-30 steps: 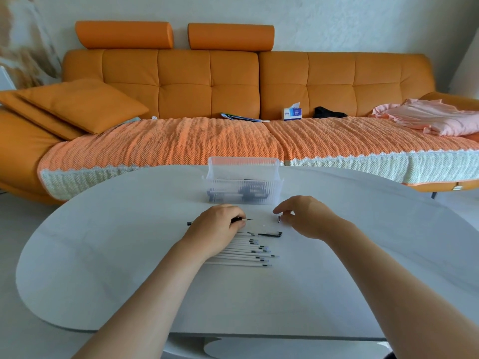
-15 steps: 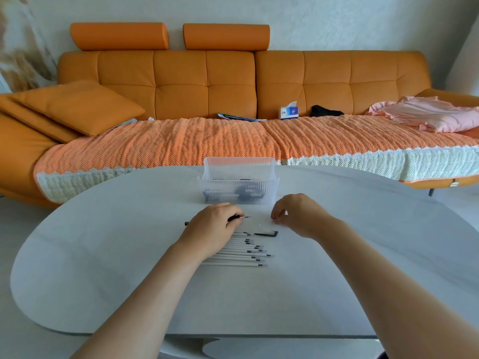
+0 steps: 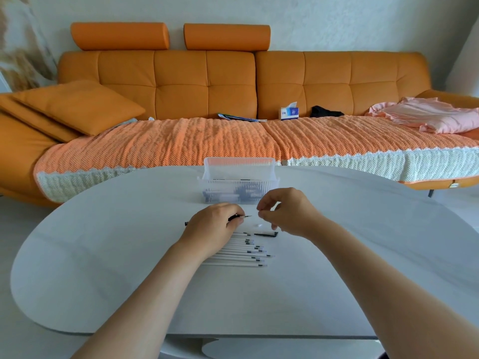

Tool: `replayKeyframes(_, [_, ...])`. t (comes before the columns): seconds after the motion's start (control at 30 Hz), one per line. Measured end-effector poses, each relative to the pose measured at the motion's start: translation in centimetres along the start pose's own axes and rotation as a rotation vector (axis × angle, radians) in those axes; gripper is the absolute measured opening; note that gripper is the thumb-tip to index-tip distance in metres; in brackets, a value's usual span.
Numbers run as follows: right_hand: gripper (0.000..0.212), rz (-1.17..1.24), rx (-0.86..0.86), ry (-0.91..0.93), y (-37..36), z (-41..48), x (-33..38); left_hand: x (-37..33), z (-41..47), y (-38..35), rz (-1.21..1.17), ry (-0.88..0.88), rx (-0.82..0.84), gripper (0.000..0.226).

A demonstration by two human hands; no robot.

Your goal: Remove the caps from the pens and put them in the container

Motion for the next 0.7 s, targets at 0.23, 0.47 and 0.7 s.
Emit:
replayKeyframes(0.23, [0.015, 0.08, 0.046, -0.034, -1.1, -0.1, 0.3, 0.3, -0.2, 0.2, 0.041, 0.011, -0.01, 0.014])
replayKeyframes(0.47, [0.016, 0.074, 0.059, -0.041, -1.8, -0.3, 0.6, -0.1, -0.2, 0.3, 0.011, -0.006, 0.002, 0.013])
replayKeyframes(0.7, [0.017, 0.081, 0.015, 0.01, -2.2, -0.2, 1.1, -0.1, 0.1, -0.1, -0.105, 0.023, 0.037, 0.015])
Point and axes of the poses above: each hand's wrist, its own z-axis towards the middle knuckle, its own y-axis out of the back of the hand, x = y × z, the point moved 9 cm from there along z, towards the middle knuckle
